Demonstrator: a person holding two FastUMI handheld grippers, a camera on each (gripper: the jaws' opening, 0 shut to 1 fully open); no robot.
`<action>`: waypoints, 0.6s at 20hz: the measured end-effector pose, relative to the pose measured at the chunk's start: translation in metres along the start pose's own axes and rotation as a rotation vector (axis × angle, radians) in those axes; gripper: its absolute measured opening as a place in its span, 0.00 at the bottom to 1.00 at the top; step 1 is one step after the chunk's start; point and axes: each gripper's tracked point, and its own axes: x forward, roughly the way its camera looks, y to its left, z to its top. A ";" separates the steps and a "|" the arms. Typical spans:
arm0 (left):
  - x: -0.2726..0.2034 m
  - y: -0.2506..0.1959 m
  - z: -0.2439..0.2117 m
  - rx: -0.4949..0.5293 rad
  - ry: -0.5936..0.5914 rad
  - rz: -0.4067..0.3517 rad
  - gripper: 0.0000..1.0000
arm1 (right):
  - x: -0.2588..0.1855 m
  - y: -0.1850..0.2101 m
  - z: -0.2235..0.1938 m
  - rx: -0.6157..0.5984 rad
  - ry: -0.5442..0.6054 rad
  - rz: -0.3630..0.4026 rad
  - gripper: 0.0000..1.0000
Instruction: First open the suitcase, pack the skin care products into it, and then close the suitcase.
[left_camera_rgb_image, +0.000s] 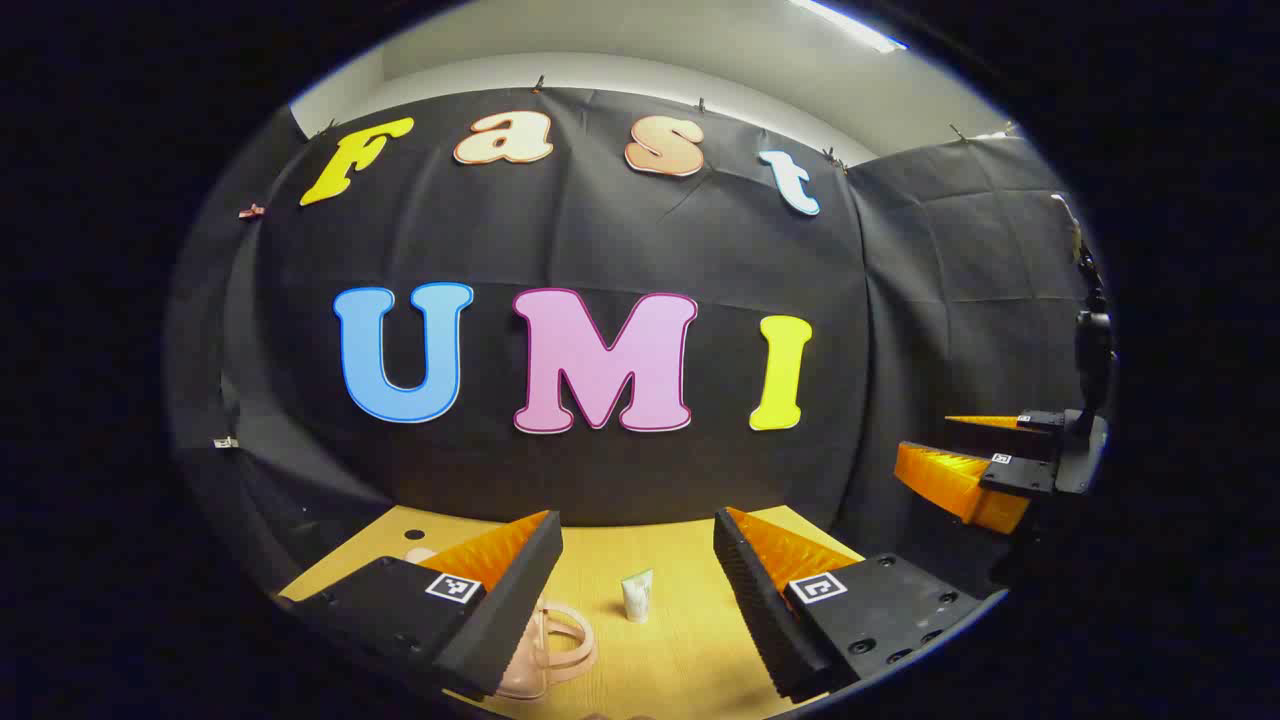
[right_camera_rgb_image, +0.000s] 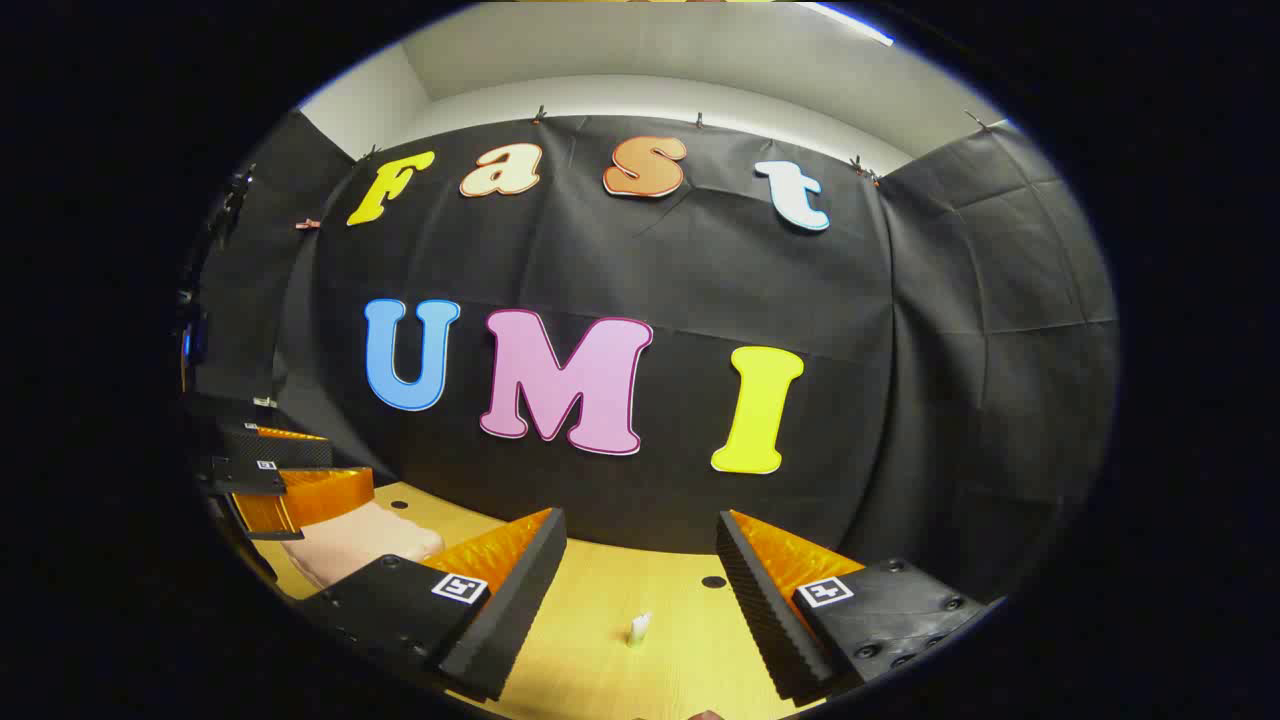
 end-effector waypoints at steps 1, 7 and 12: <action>0.001 0.000 -0.003 -0.008 0.010 -0.001 0.96 | 0.000 0.000 0.000 0.000 0.000 0.000 0.94; 0.003 0.001 -0.010 0.011 0.036 -0.005 0.96 | 0.000 0.000 0.000 0.000 0.000 0.000 0.94; 0.013 0.001 -0.023 -0.029 0.087 -0.031 0.96 | -0.001 0.001 0.004 0.000 -0.002 0.003 0.94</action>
